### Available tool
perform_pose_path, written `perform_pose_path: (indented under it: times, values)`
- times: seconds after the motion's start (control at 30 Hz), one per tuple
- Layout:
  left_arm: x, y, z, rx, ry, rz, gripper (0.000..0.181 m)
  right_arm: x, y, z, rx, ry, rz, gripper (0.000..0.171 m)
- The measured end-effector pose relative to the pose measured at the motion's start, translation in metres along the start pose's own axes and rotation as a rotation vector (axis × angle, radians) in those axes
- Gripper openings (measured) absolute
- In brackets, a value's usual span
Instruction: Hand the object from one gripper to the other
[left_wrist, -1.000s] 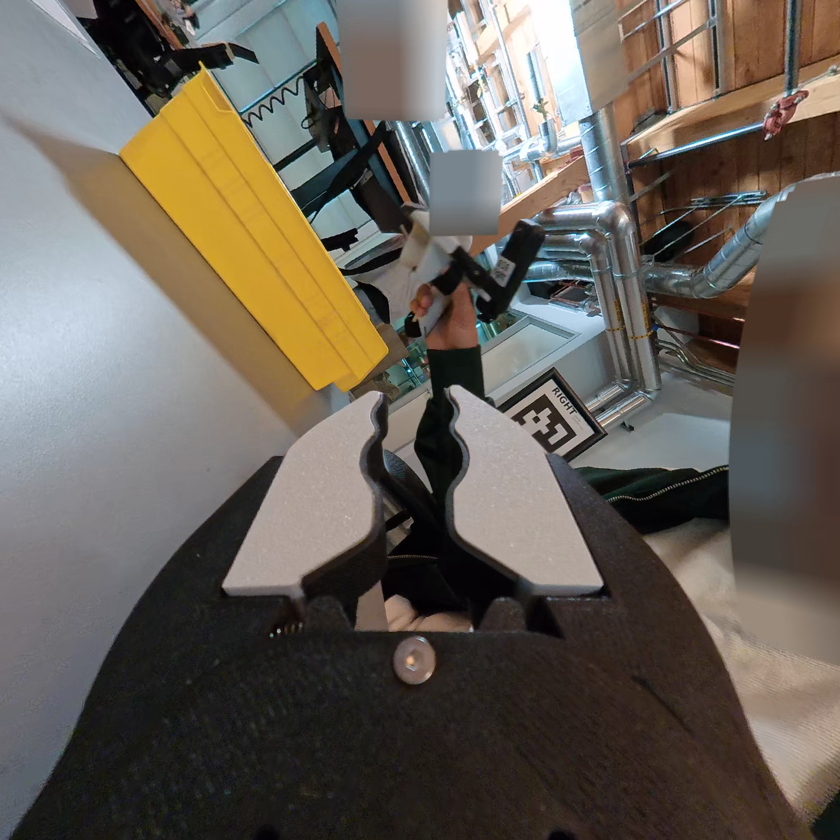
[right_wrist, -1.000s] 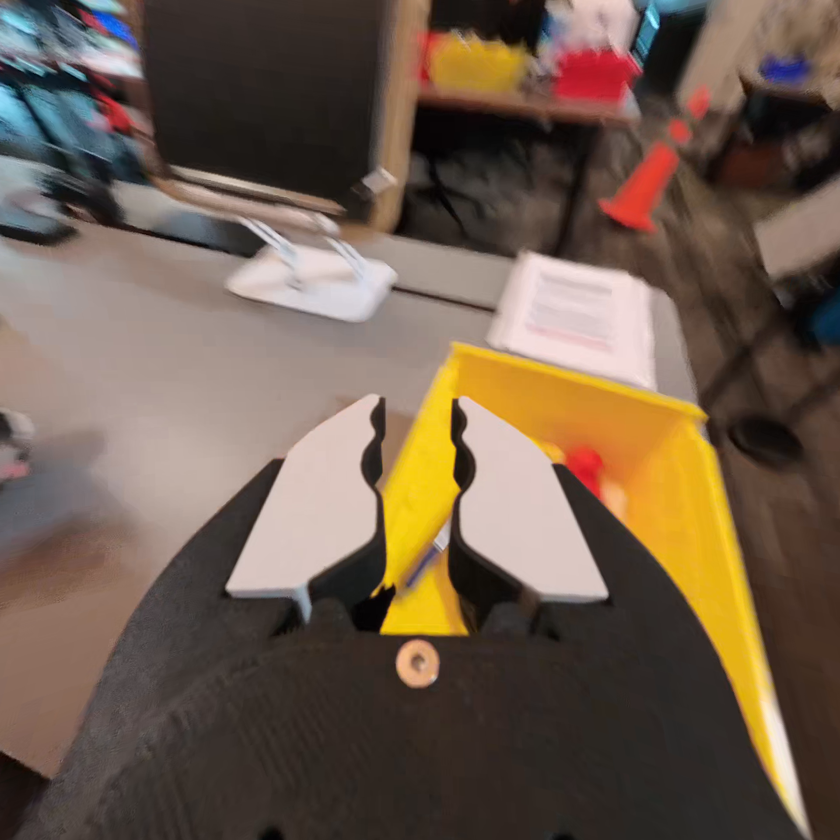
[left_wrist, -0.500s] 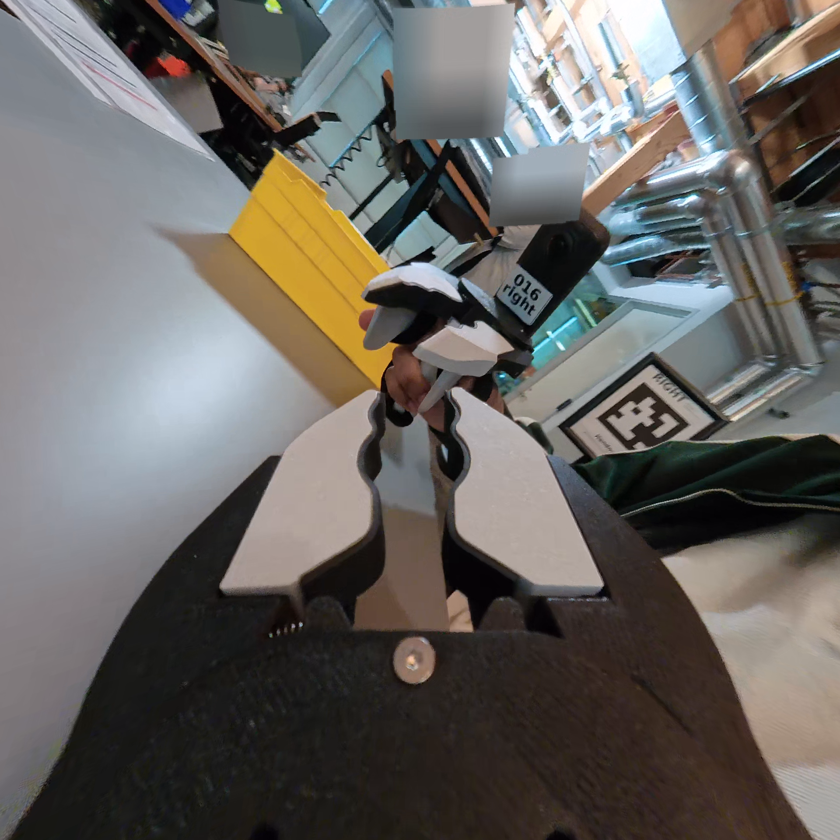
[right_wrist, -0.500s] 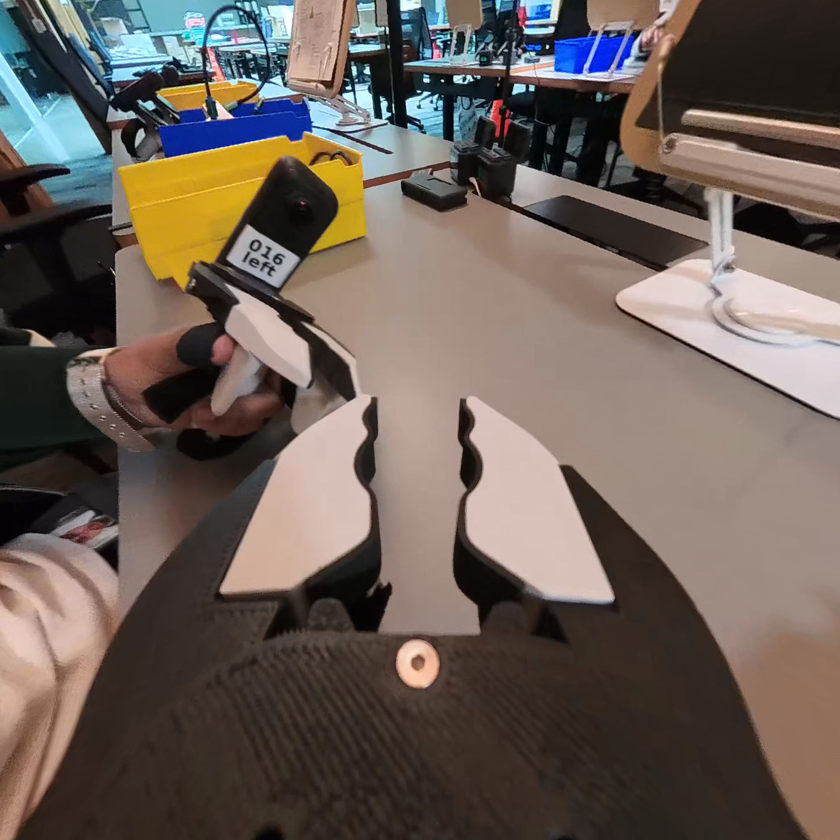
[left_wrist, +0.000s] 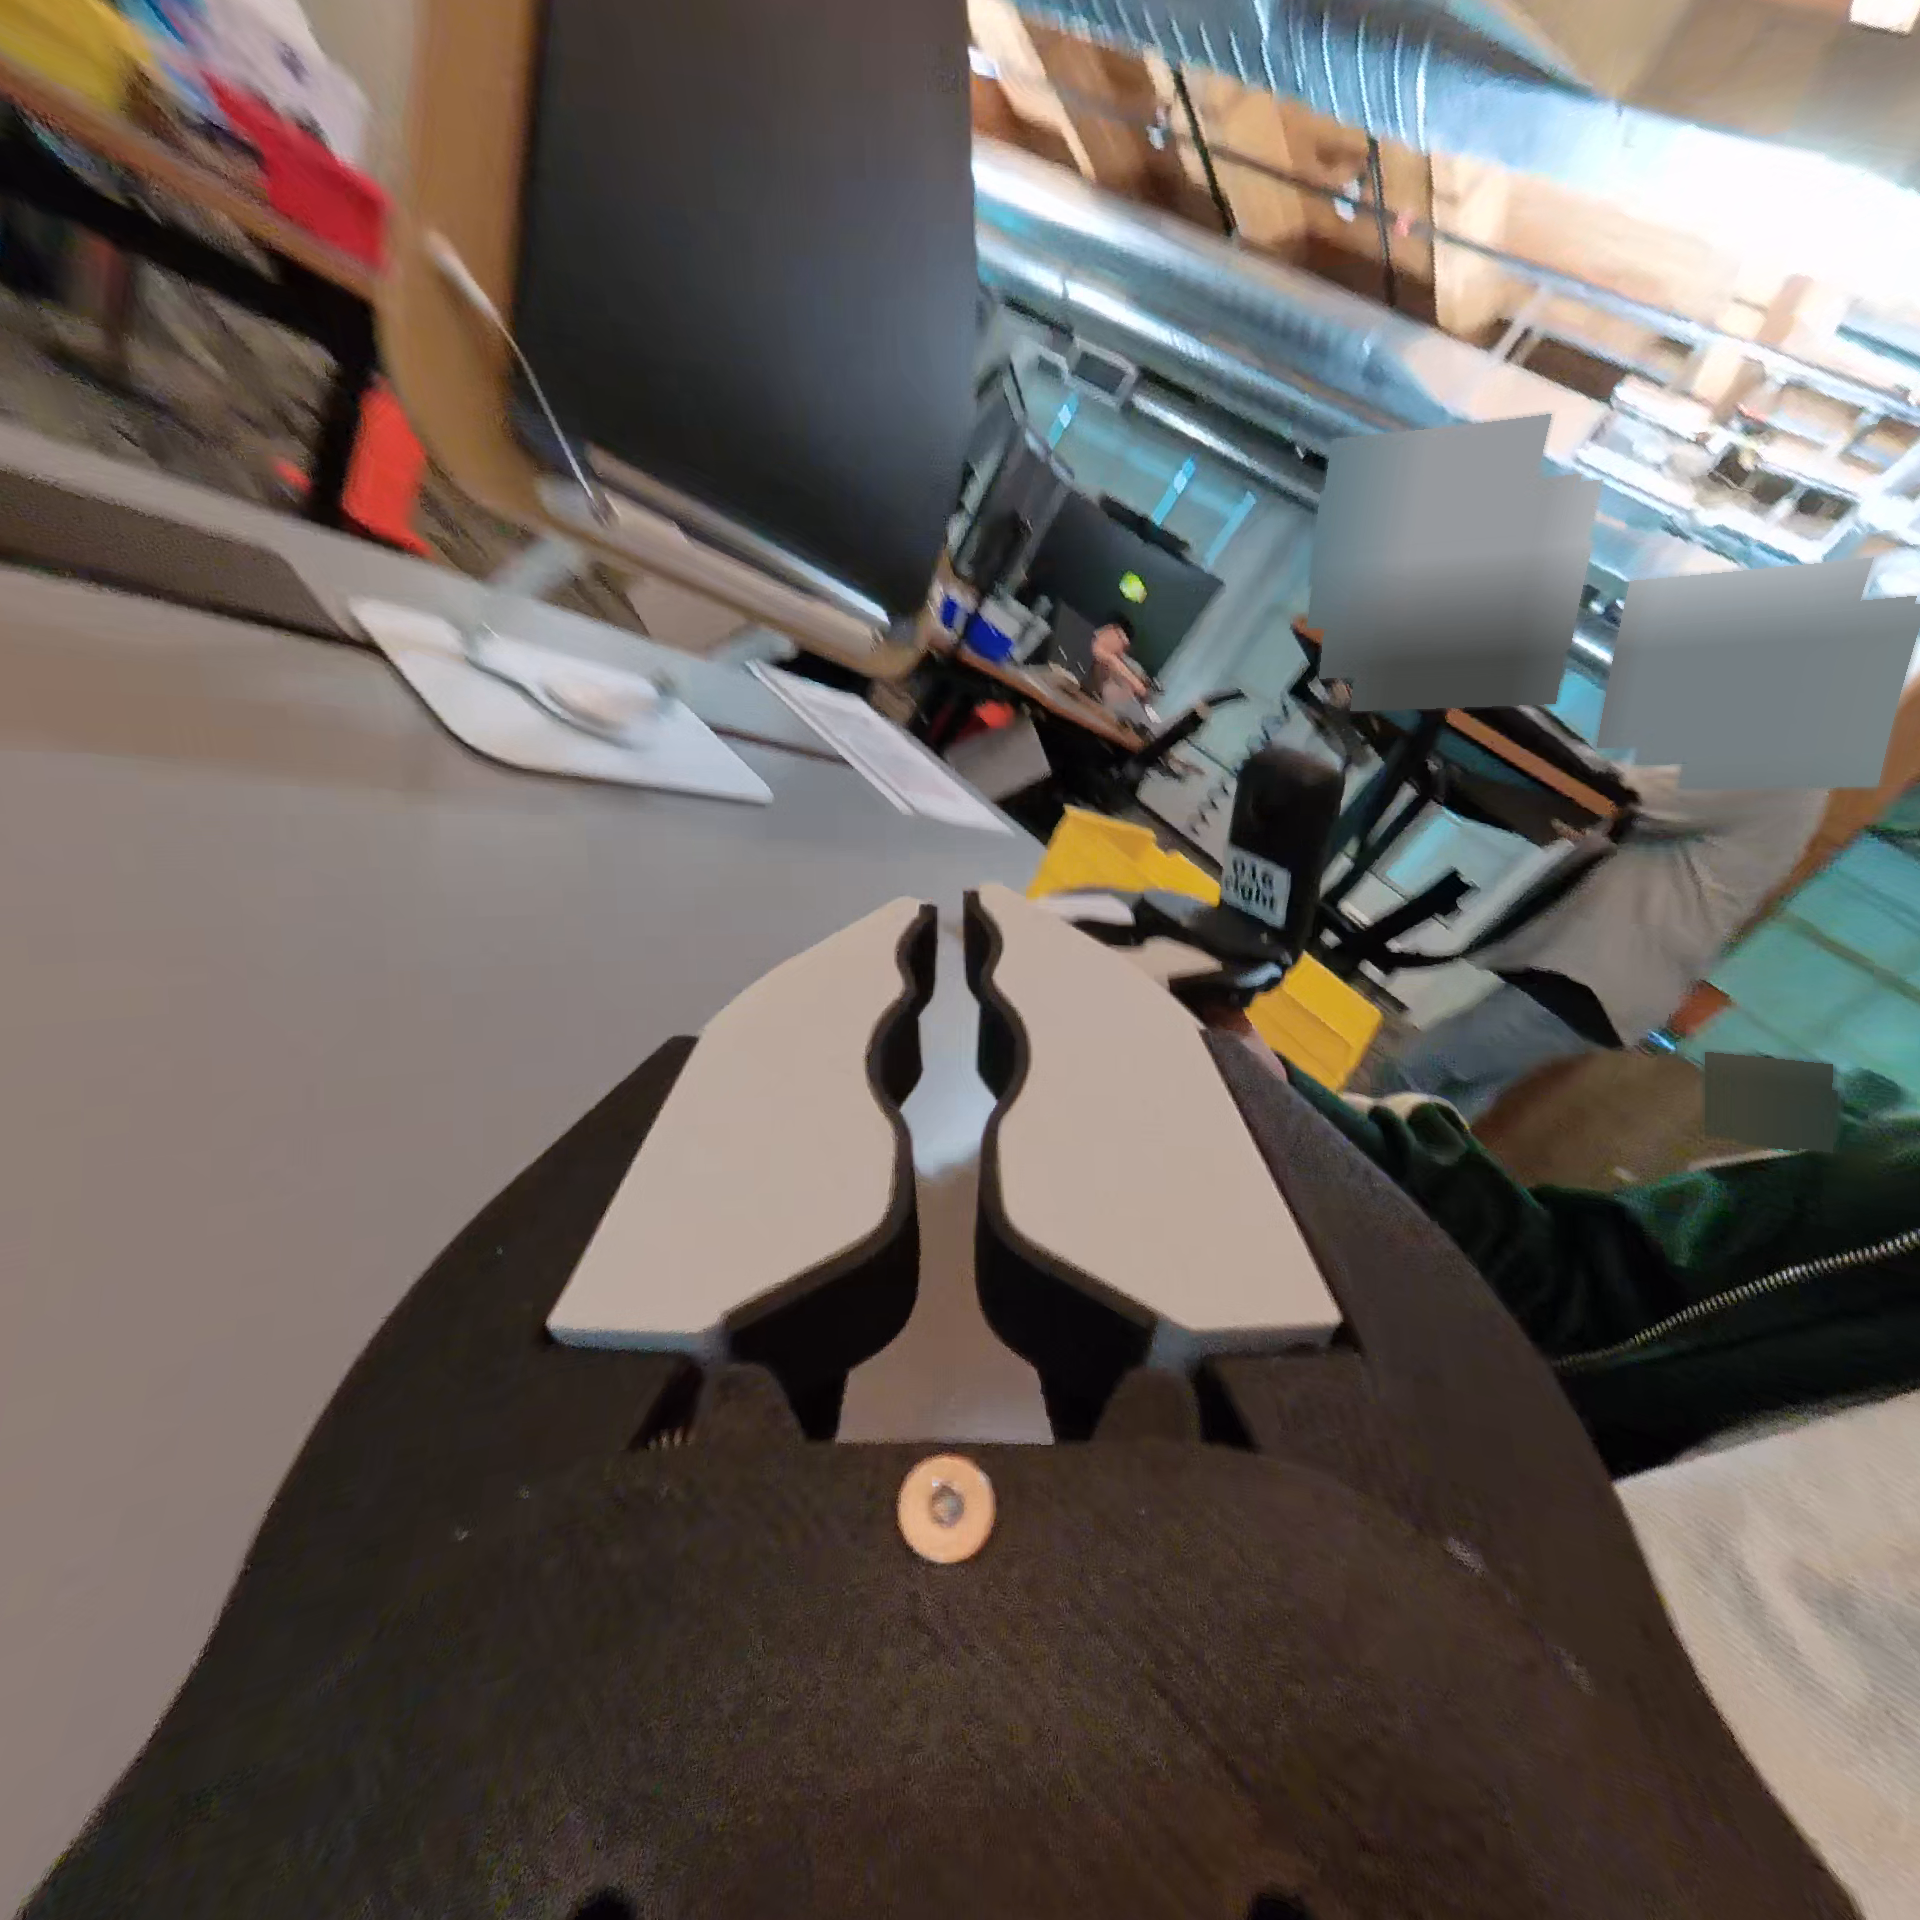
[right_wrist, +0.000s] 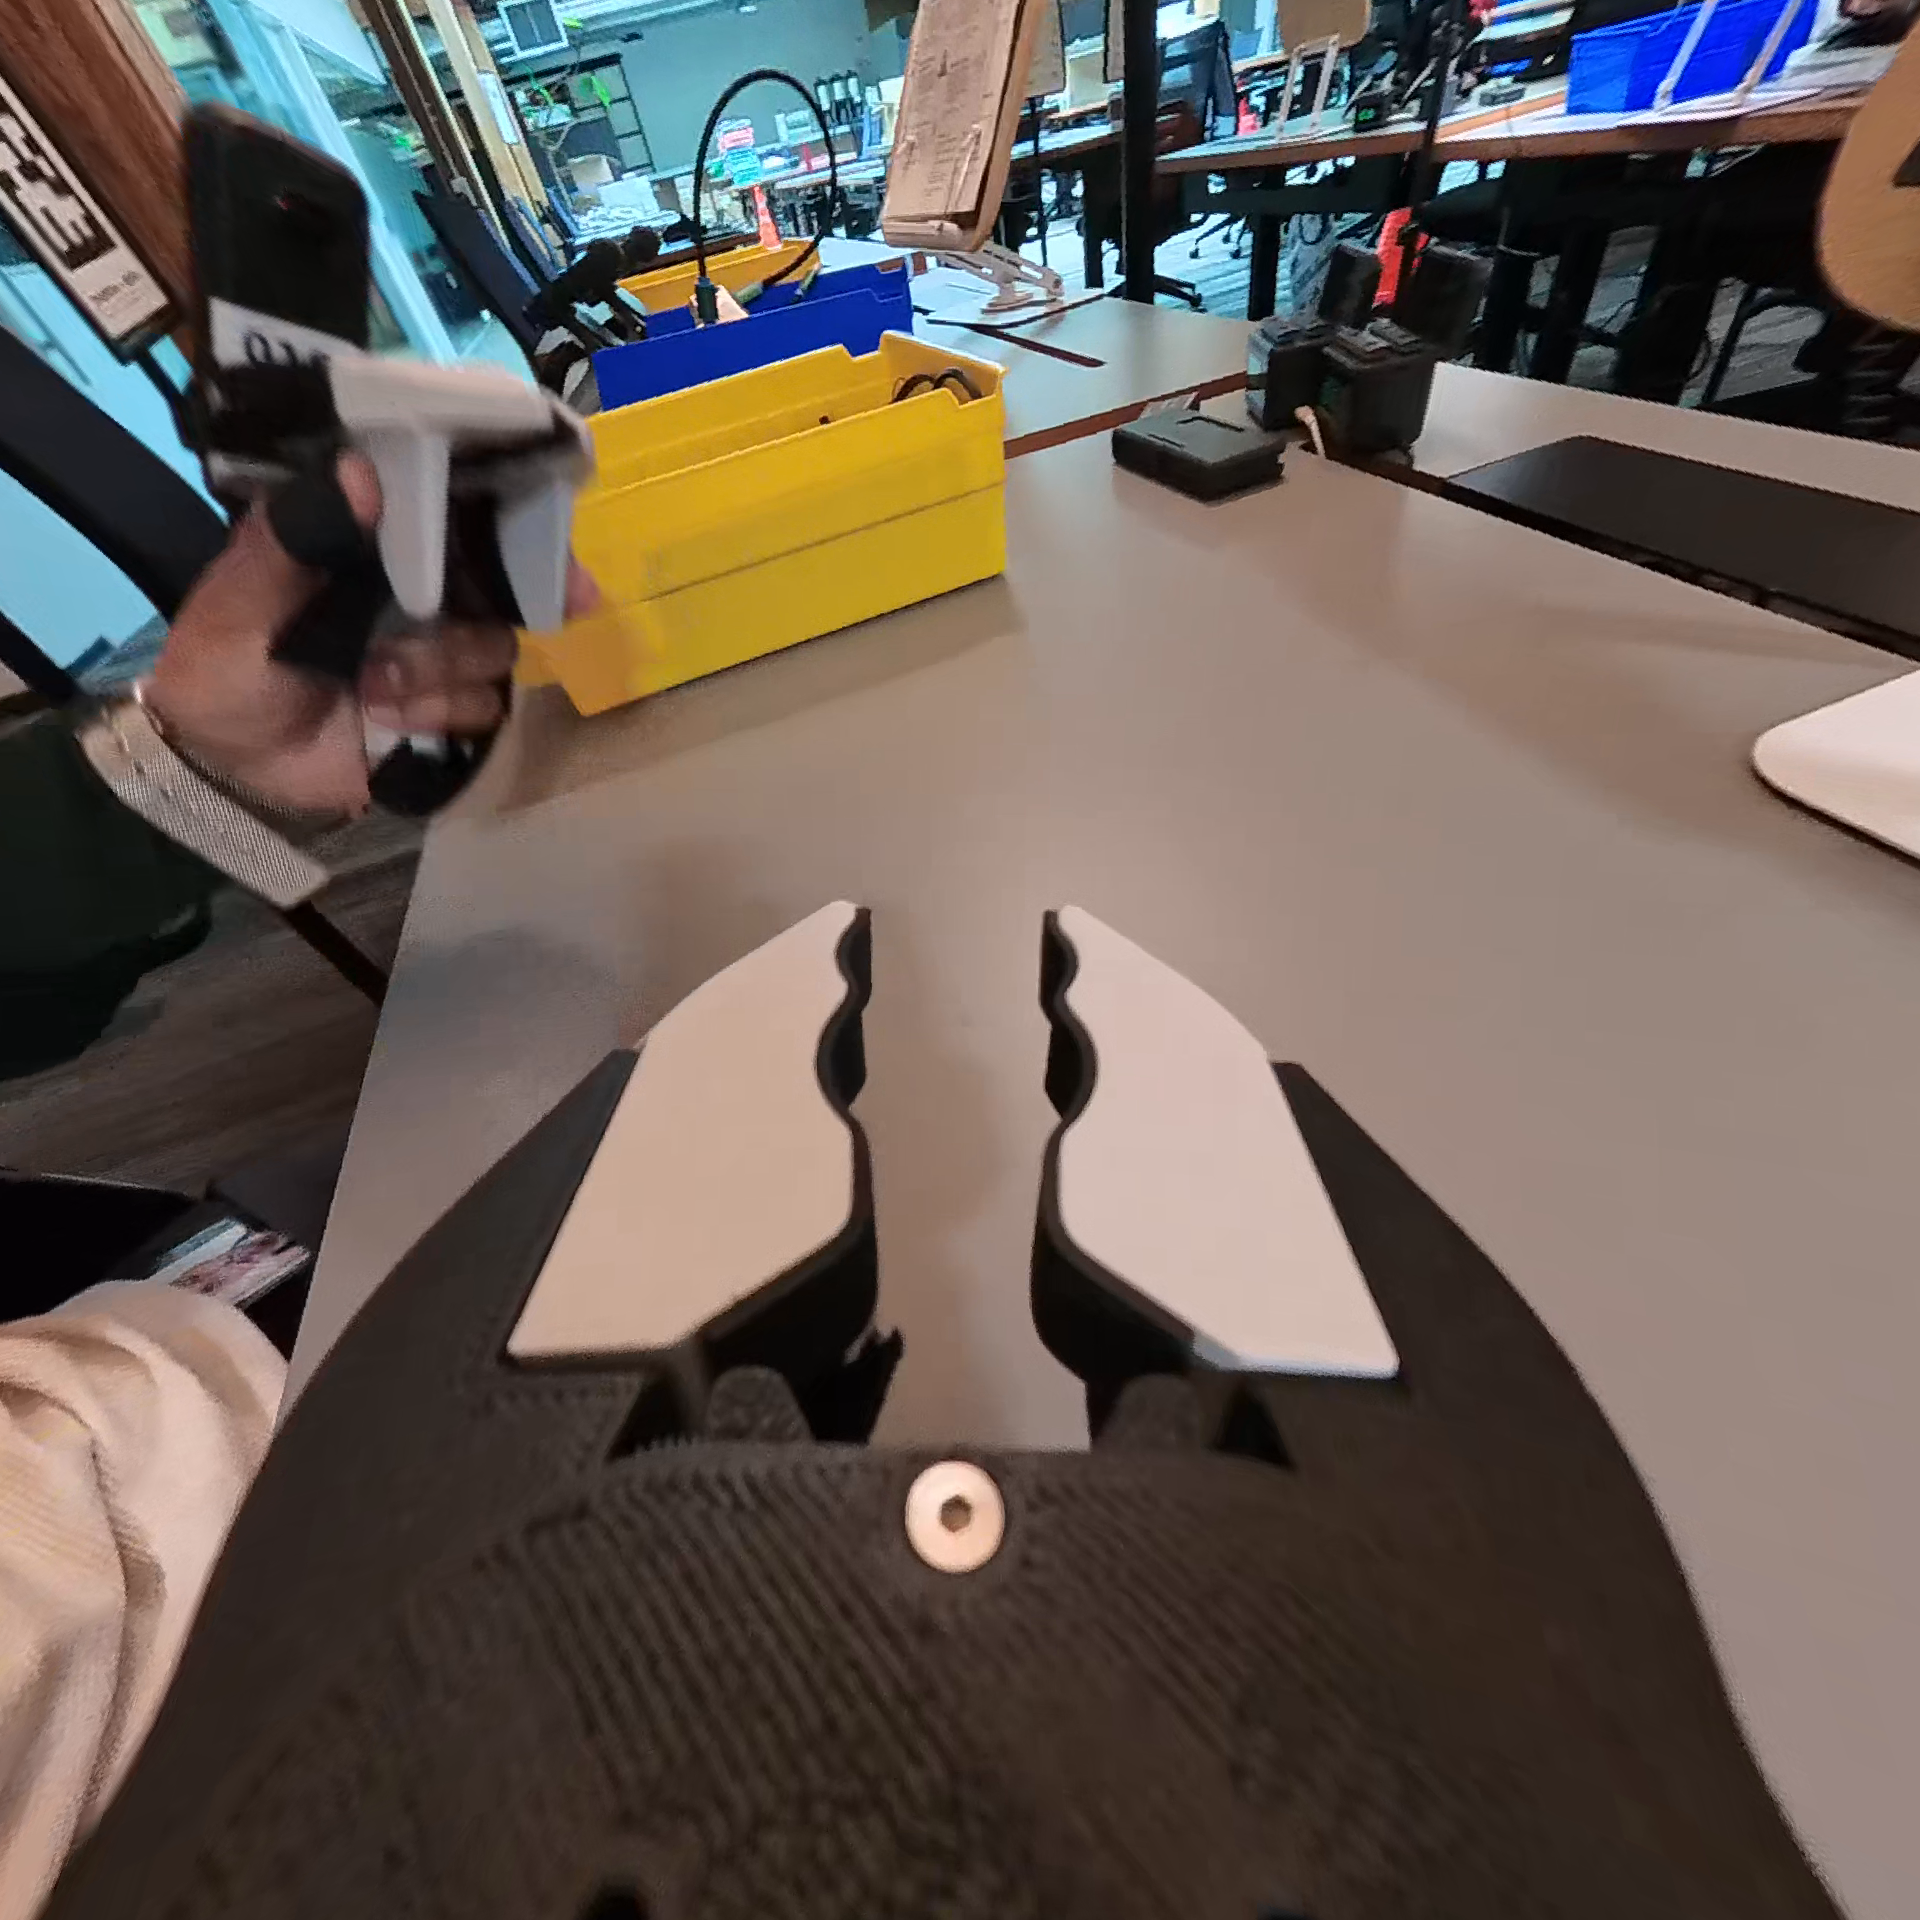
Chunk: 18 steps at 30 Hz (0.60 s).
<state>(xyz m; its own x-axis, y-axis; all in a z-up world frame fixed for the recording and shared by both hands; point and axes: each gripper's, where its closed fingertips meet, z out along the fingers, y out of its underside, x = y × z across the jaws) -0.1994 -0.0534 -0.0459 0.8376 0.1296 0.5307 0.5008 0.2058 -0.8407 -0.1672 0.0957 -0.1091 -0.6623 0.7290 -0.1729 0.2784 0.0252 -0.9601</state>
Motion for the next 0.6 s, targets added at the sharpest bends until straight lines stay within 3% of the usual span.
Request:
perform_pose_path:
  times: [0.07, 0.2, 0.27, 0.33, 0.47, 0.6]
  values:
    - [-0.007, -0.032, -0.033, 0.039, -0.057, 0.059, 0.001, -0.002, 0.003, 0.004, -0.018, -0.009, -0.009, 0.031]
    - [-0.05, -0.098, -0.14, 0.098, -0.426, 0.22, 0.002, -0.004, 0.01, 0.006, -0.055, 0.0, -0.044, 0.031]
    - [-0.066, -0.12, -0.193, 0.16, -0.557, 0.194, 0.011, -0.003, 0.014, 0.003, -0.066, 0.012, -0.057, 0.031]
    - [-0.073, -0.136, -0.23, 0.254, -0.585, 0.143, 0.013, -0.002, 0.021, 0.001, -0.088, 0.017, -0.051, 0.03]
    - [-0.101, -0.144, -0.267, 0.292, -0.688, 0.085, 0.012, 0.002, 0.031, -0.006, -0.123, 0.044, -0.045, 0.03]
    - [-0.125, -0.145, -0.27, 0.303, -0.691, 0.028, 0.011, 0.005, 0.037, -0.02, -0.143, 0.104, -0.079, 0.026]
